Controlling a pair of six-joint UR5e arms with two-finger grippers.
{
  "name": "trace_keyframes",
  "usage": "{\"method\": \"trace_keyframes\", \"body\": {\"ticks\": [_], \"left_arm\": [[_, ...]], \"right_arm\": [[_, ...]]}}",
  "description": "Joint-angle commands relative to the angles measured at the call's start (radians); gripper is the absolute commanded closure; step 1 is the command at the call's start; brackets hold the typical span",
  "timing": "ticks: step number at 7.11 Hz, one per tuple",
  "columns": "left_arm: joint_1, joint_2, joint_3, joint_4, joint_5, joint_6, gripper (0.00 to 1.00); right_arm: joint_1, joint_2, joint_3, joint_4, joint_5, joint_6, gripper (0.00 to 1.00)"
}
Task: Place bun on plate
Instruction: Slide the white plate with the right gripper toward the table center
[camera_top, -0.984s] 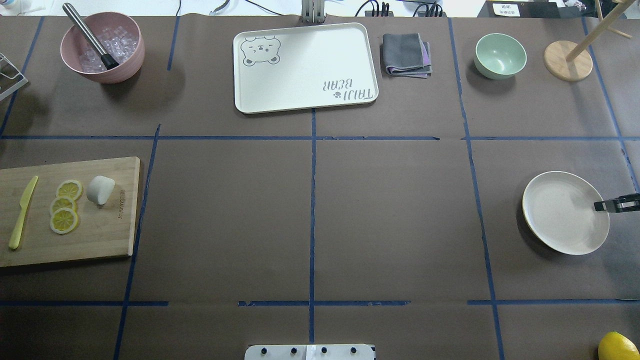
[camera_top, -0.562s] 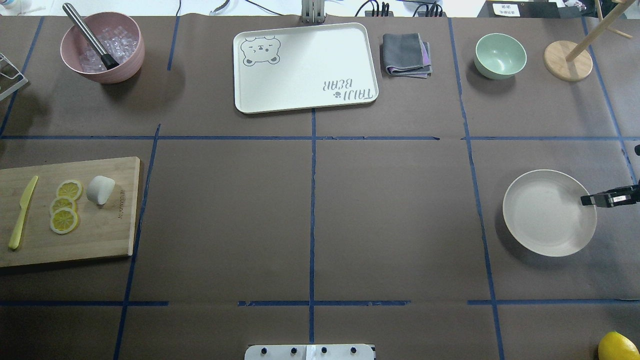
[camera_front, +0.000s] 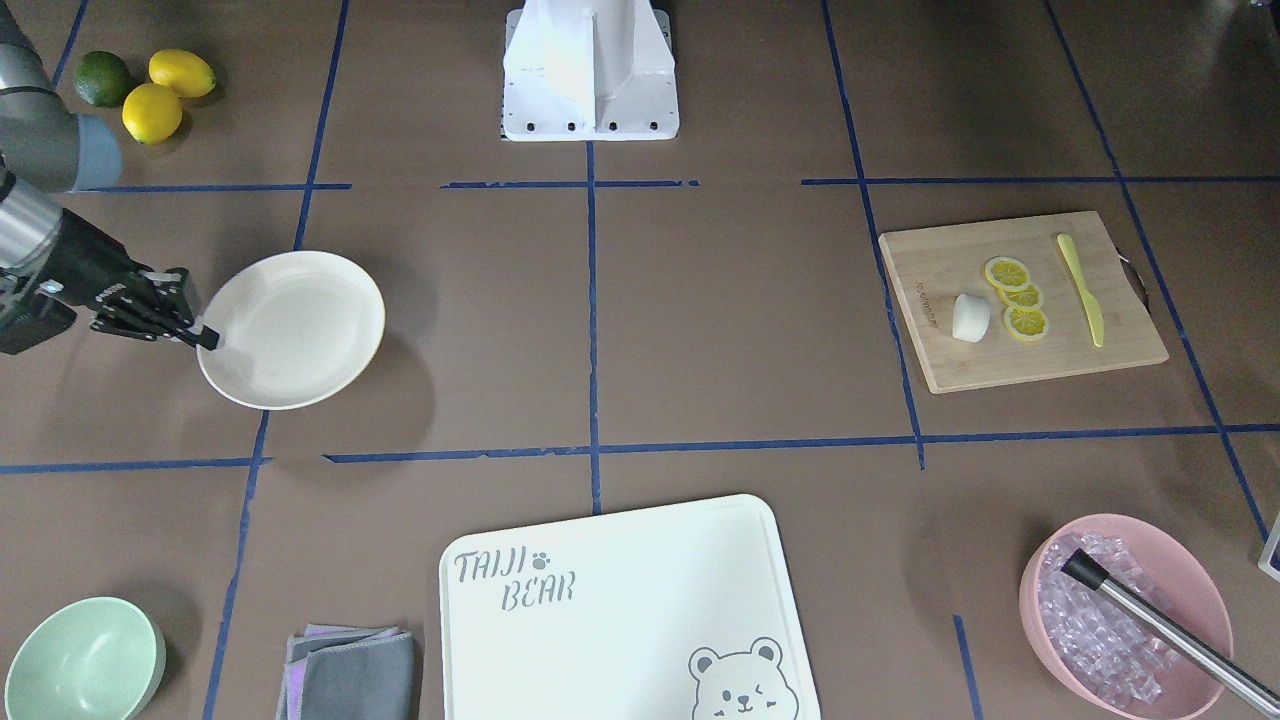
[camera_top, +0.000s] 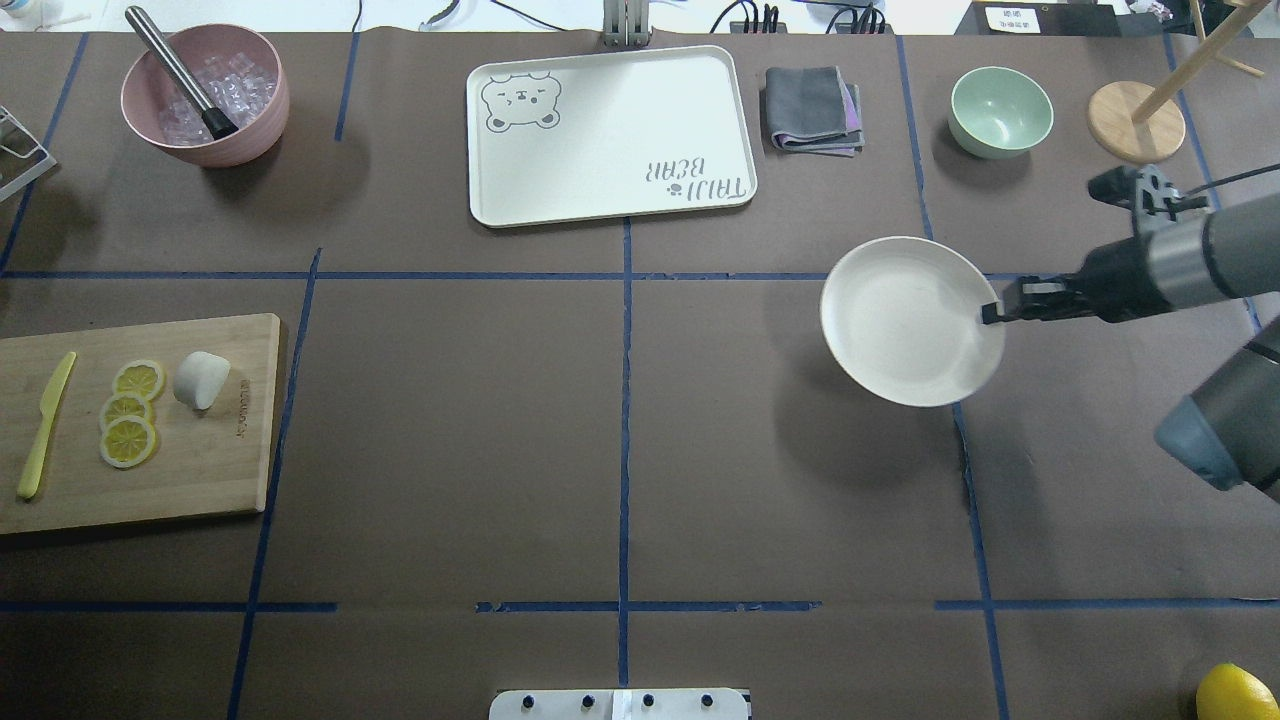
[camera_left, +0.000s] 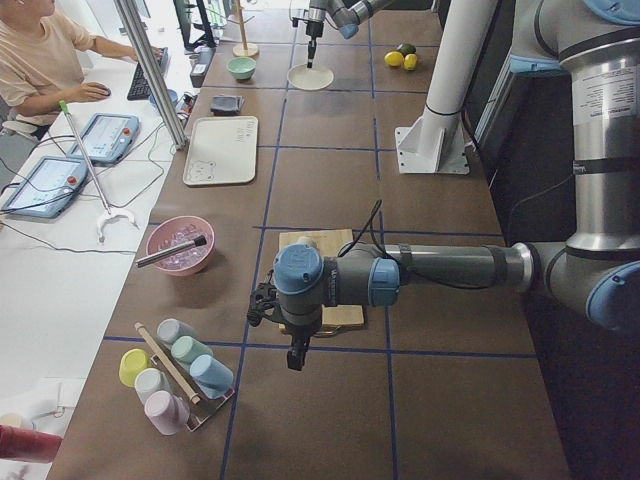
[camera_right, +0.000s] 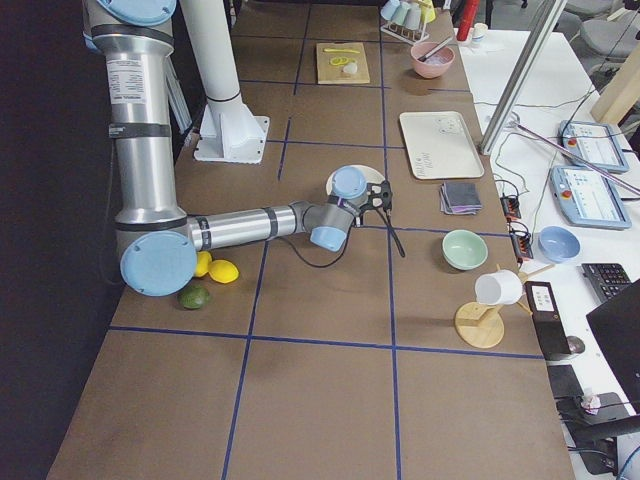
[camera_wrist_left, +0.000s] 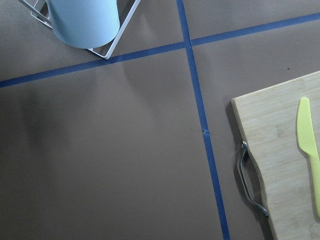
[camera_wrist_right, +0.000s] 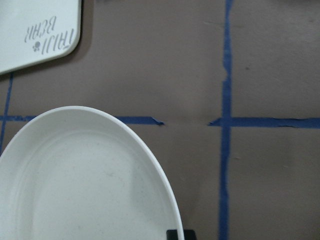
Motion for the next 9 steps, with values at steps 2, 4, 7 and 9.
{"method": "trace_keyframes", "body": {"ticks": [2, 4, 7, 9], "left_arm": [[0.002, -0.001, 0.0, 0.0, 0.0, -0.001, 0.0], [0.0, -0.001, 0.0, 0.002, 0.0, -0.001, 0.0], [0.002, 0.0, 0.0, 0.0, 0.0, -0.001, 0.0], [0.002, -0.001, 0.0, 0.0, 0.0, -0.001, 0.0]], "right_arm": [[-0.236, 0.288, 0.0, -0.314, -0.304, 0.234, 1.0], [-0.353, 0.35, -0.008, -0.376, -0.464, 0.322, 1.0], [-0.453, 0.363, 0.006, -0.378, -0.55, 0.362, 0.96], [-0.496, 0.355, 0.009, -0.376, -0.593, 0.361, 0.01]]}}
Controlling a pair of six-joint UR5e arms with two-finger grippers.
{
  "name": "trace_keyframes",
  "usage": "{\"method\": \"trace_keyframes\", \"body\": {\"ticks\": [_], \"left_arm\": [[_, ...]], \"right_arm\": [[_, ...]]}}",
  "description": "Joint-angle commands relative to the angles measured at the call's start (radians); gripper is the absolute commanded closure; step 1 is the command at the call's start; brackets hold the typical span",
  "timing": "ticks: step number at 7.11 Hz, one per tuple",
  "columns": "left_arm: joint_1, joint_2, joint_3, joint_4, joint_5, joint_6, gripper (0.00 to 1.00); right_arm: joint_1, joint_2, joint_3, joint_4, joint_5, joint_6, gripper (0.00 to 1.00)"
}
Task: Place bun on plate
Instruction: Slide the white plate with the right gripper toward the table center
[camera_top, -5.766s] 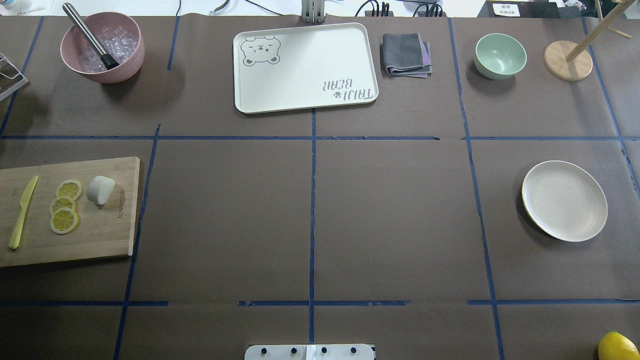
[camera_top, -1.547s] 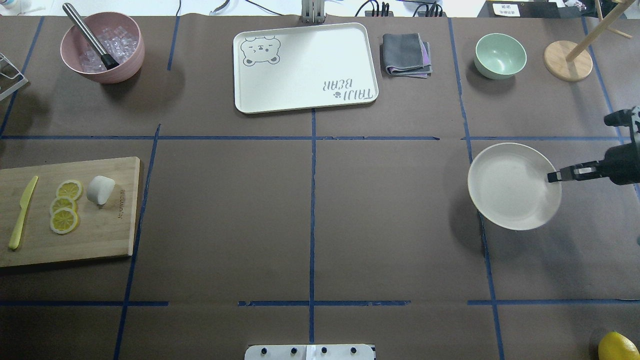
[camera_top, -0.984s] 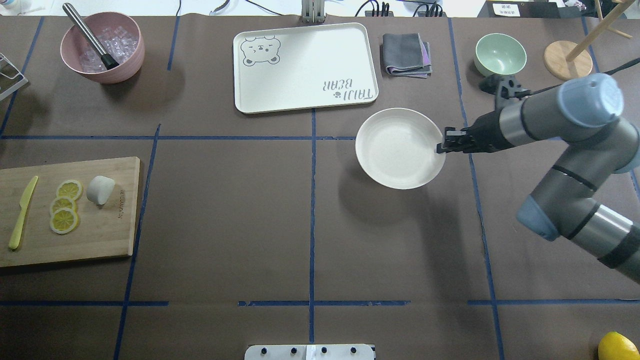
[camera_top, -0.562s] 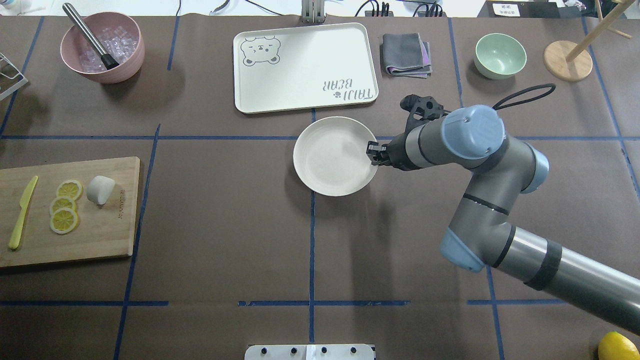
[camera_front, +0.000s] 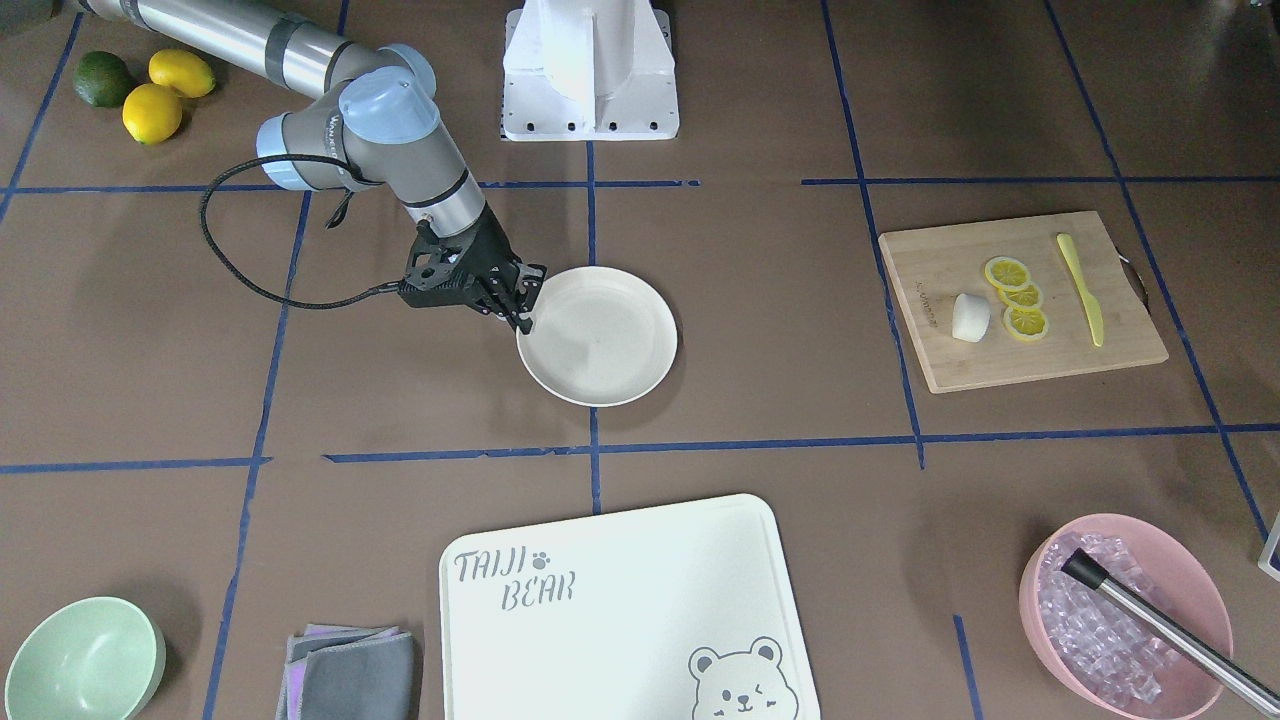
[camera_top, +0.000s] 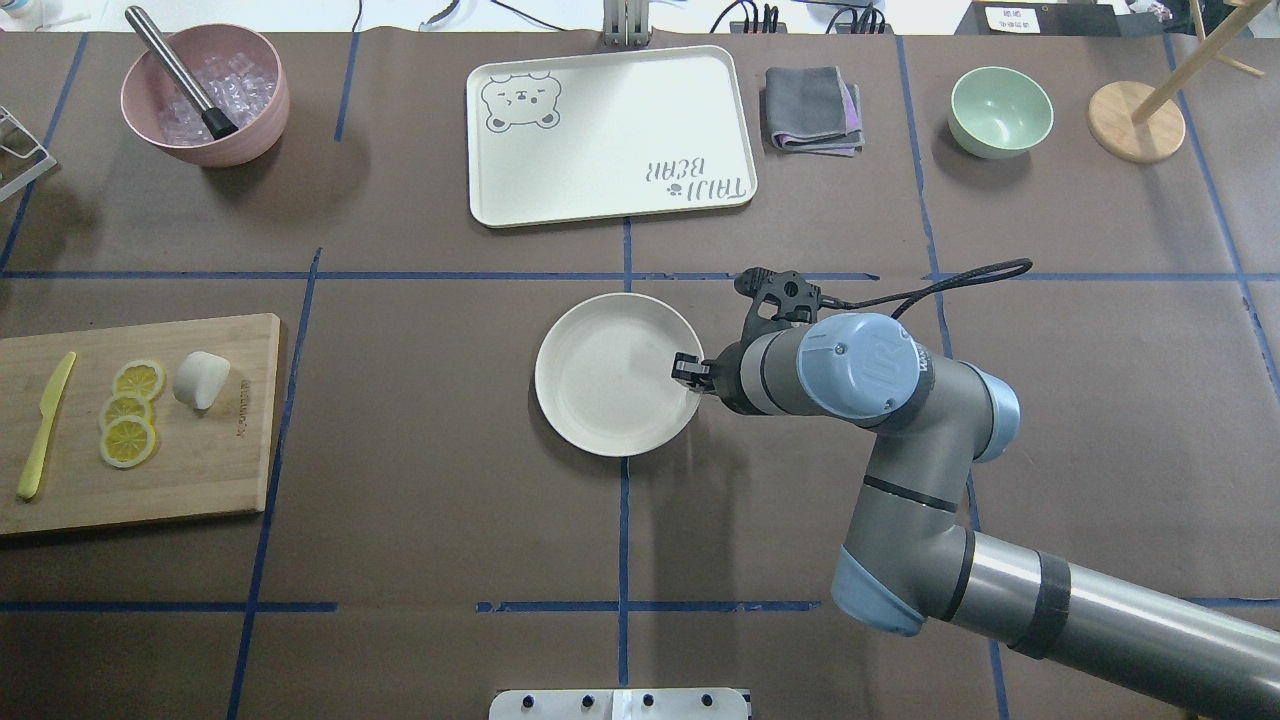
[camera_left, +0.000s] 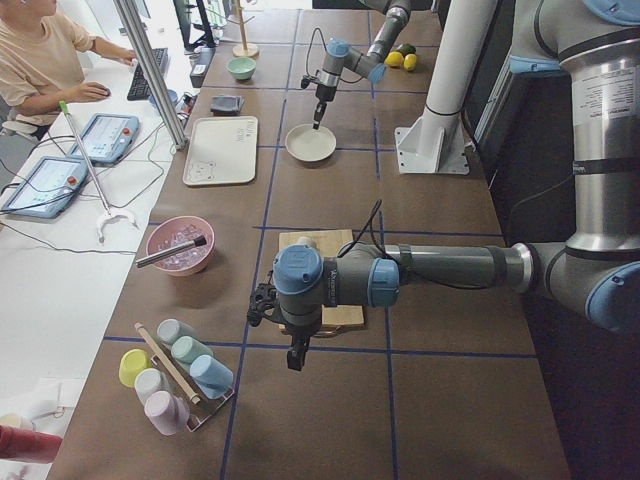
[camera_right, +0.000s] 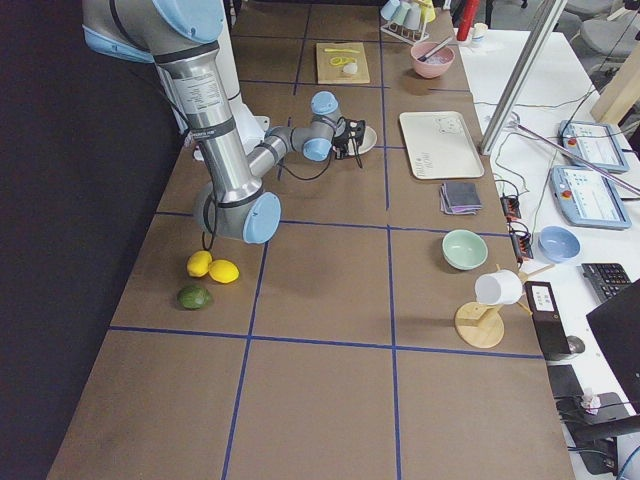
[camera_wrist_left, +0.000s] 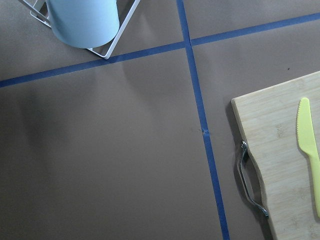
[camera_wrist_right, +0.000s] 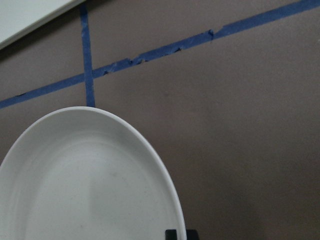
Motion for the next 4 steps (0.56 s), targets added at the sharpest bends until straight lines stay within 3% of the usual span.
{"method": "trace_keyframes", "body": {"ticks": [1, 2, 4], "left_arm": [[0.0, -0.001, 0.0, -0.002, 0.0, 0.002, 0.0], [0.0, -0.01, -0.015, 0.0, 0.0, 0.002, 0.0], [0.0, -0.002, -0.069, 0.001, 0.006, 0.002, 0.0]], "right_arm": [[-0.019, -0.015, 0.035, -0.012, -0.073, -0.005, 0.0], [0.028, -0.033, 0.139, -0.202, -0.001, -0.029, 0.0], [0.221, -0.039, 0.308, -0.532, 0.214, -0.29, 0.0]]}}
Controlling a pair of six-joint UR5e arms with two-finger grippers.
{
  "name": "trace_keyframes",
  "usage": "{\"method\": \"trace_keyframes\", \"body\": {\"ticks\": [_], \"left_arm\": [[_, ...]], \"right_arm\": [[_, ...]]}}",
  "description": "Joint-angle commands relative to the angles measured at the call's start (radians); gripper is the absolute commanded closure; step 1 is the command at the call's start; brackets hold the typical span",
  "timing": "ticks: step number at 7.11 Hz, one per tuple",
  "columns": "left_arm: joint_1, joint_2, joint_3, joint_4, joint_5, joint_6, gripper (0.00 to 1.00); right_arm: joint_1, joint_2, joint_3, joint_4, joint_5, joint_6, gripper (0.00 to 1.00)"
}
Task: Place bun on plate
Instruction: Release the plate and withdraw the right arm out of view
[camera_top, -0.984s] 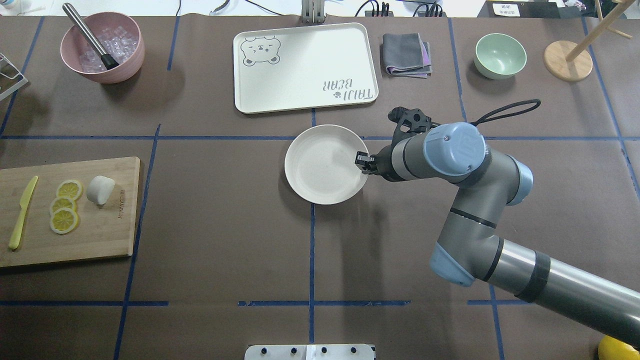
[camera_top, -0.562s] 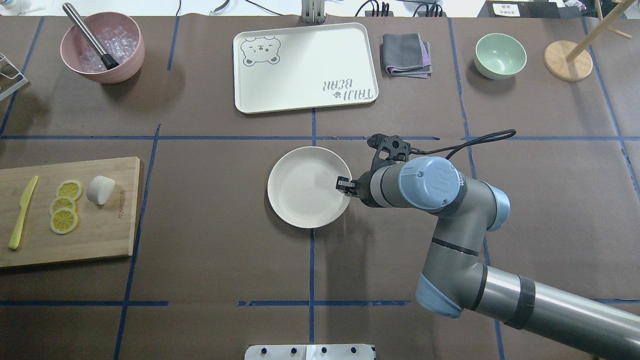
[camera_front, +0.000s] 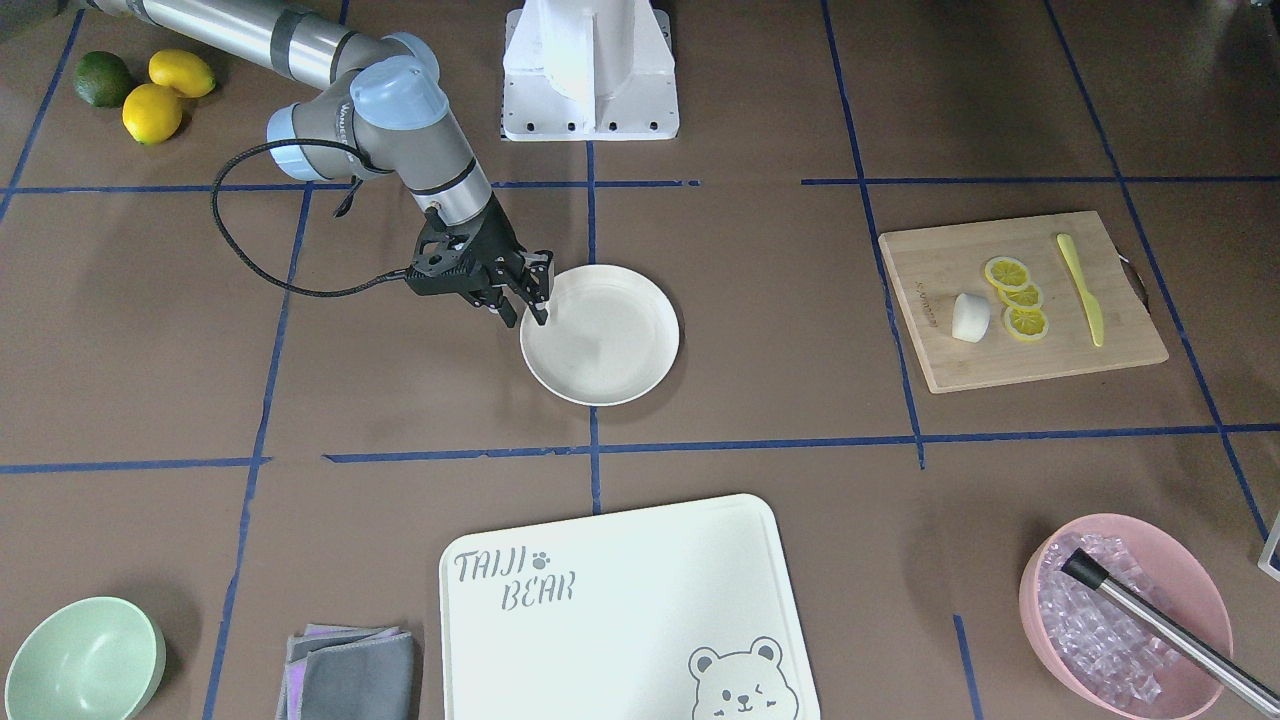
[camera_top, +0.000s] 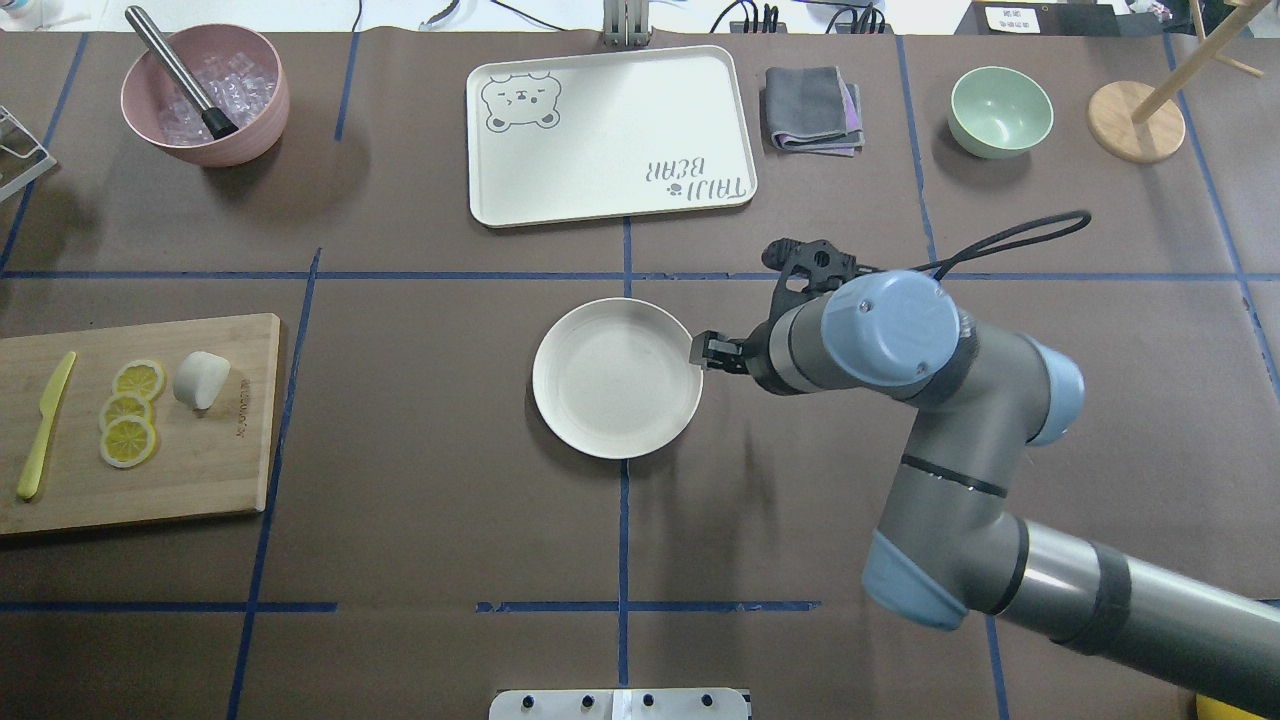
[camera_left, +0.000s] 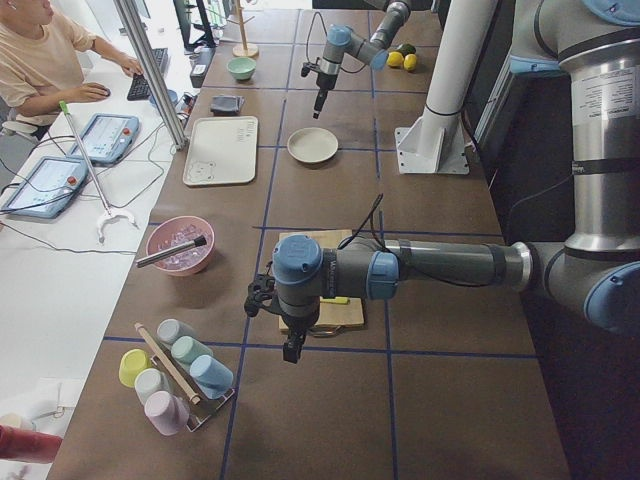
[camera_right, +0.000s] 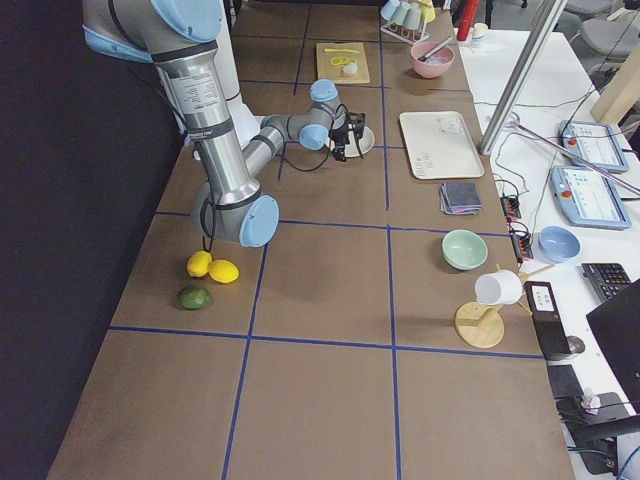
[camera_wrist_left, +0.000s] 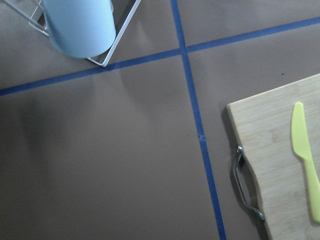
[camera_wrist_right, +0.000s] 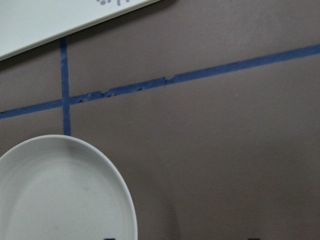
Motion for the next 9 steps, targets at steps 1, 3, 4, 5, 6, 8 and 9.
{"method": "trace_keyframes", "body": {"ticks": [1, 3, 4, 5, 6, 8, 9], "left_arm": [[0.002, 0.0, -0.025, -0.003, 0.0, 0.0, 0.0], [0.006, -0.009, -0.028, -0.002, -0.001, -0.004, 0.0], [0.006, -0.009, -0.031, -0.005, -0.003, -0.006, 0.0], [0.006, -0.011, -0.039, -0.005, -0.004, -0.003, 0.0], [0.006, -0.019, -0.039, -0.006, -0.003, -0.006, 0.0], [0.006, -0.034, -0.033, -0.184, -0.003, -0.009, 0.0], [0.029, -0.052, -0.022, -0.245, -0.006, -0.012, 0.0]], "right_arm": [[0.239, -0.043, 0.126, -0.265, 0.227, -0.333, 0.0], [0.481, -0.275, 0.18, -0.263, 0.375, -0.793, 0.0], [0.595, -0.382, 0.185, -0.26, 0.426, -1.008, 0.0], [0.685, -0.475, 0.183, -0.261, 0.449, -1.191, 0.0], [0.752, -0.542, 0.183, -0.261, 0.463, -1.317, 0.0], [0.886, -0.673, 0.162, -0.263, 0.468, -1.521, 0.0], [0.968, -0.743, 0.137, -0.263, 0.466, -1.592, 0.0]]}}
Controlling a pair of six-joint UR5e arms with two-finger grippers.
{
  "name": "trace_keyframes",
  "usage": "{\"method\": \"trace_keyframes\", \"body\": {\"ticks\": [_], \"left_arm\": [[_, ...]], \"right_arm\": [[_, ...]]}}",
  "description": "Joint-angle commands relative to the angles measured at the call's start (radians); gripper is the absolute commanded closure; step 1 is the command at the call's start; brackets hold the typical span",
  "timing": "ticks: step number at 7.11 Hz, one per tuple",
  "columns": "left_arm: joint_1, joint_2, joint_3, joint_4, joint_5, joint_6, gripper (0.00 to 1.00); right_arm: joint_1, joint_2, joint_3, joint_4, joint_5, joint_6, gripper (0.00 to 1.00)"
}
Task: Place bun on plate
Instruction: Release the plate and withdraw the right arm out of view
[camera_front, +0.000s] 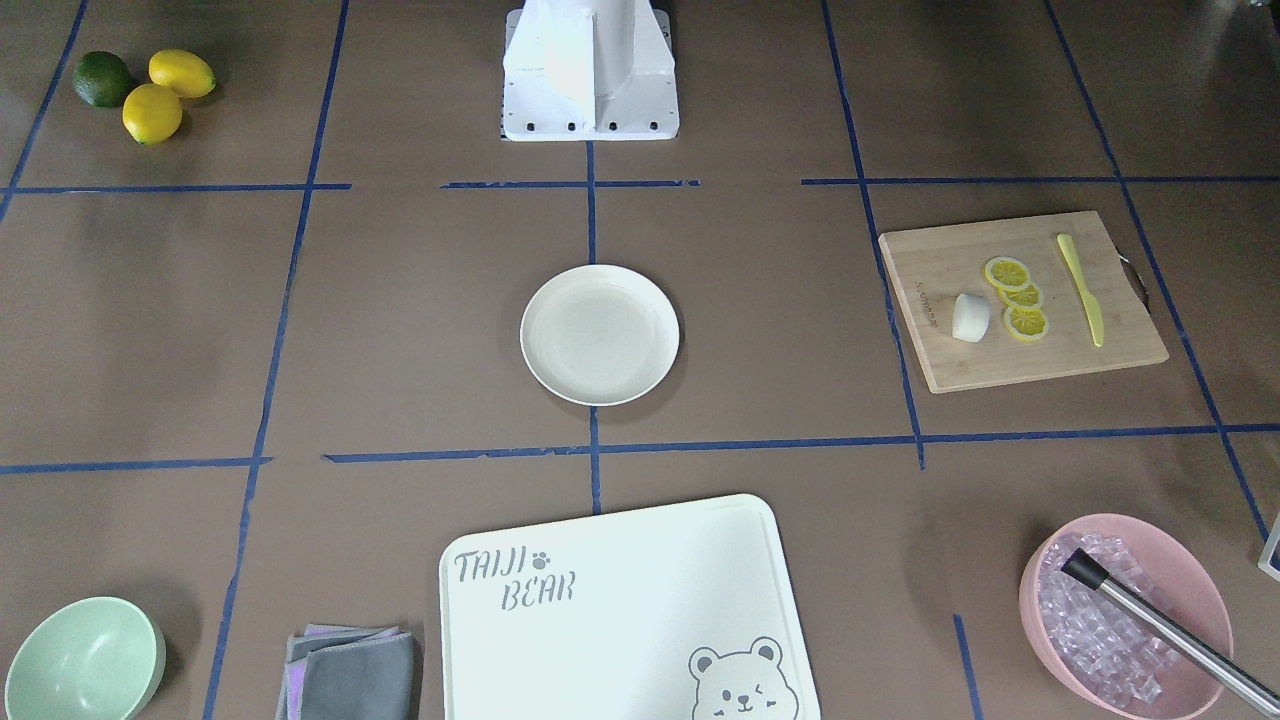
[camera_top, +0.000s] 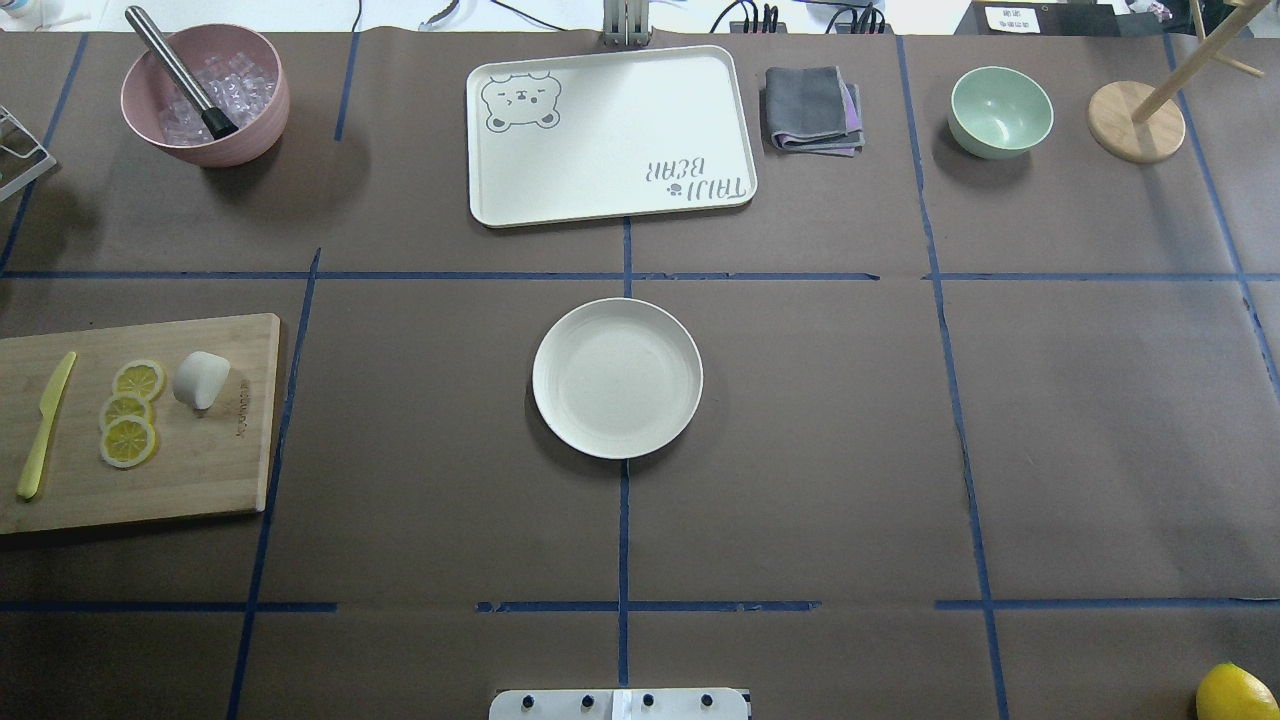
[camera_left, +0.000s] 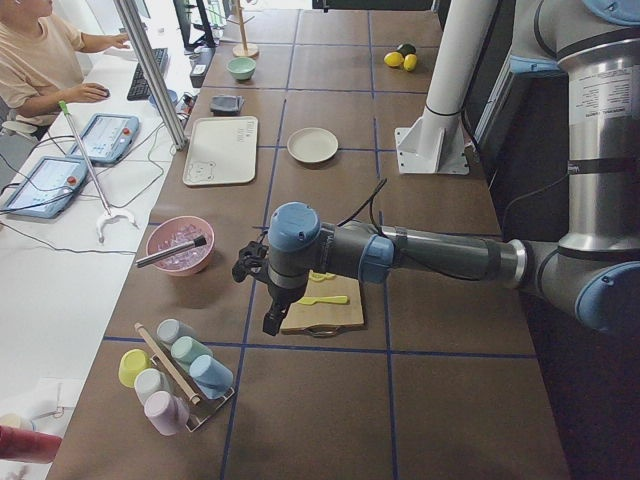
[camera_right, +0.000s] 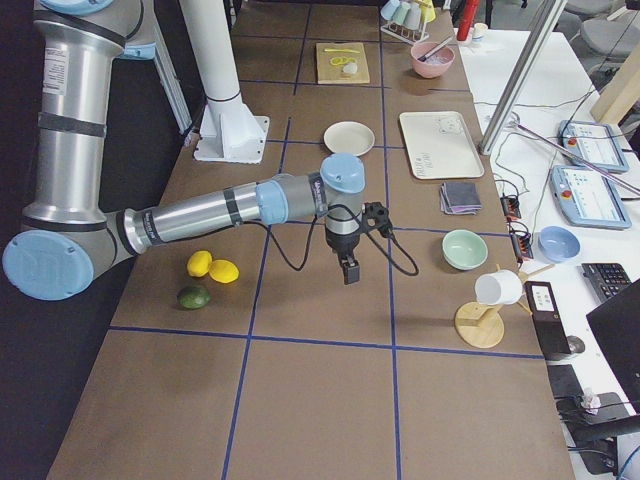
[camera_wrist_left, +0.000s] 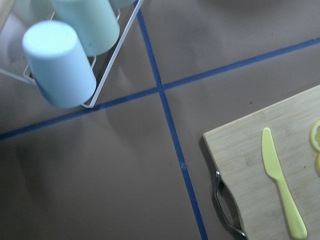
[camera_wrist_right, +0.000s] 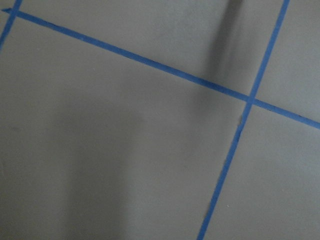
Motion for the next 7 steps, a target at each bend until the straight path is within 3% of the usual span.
{"method": "trace_keyframes", "body": {"ticks": [1, 2, 3, 4, 6, 7], "left_arm": [[0.024, -0.015, 0.011, -0.104, -0.044, 0.0, 0.0], [0.036, -0.021, 0.008, -0.14, -0.102, 0.005, 0.0], [0.127, -0.018, 0.008, -0.2, -0.139, -0.084, 0.0], [0.266, -0.021, 0.001, -0.211, -0.127, -0.264, 0.0], [0.37, -0.022, 0.001, -0.351, -0.106, -0.546, 0.0], [0.455, -0.034, -0.002, -0.407, -0.005, -0.683, 0.0]], "right_arm": [[0.164, -0.102, -0.099, -0.001, -0.003, -0.12, 0.0], [0.239, -0.099, -0.173, -0.001, 0.002, -0.128, 0.0], [0.255, -0.11, -0.189, -0.001, 0.026, -0.136, 0.0], [0.263, -0.116, -0.188, -0.001, 0.034, -0.137, 0.0], [0.265, -0.117, -0.186, 0.001, 0.034, -0.139, 0.0], [0.265, -0.117, -0.188, 0.001, 0.034, -0.137, 0.0]]}}
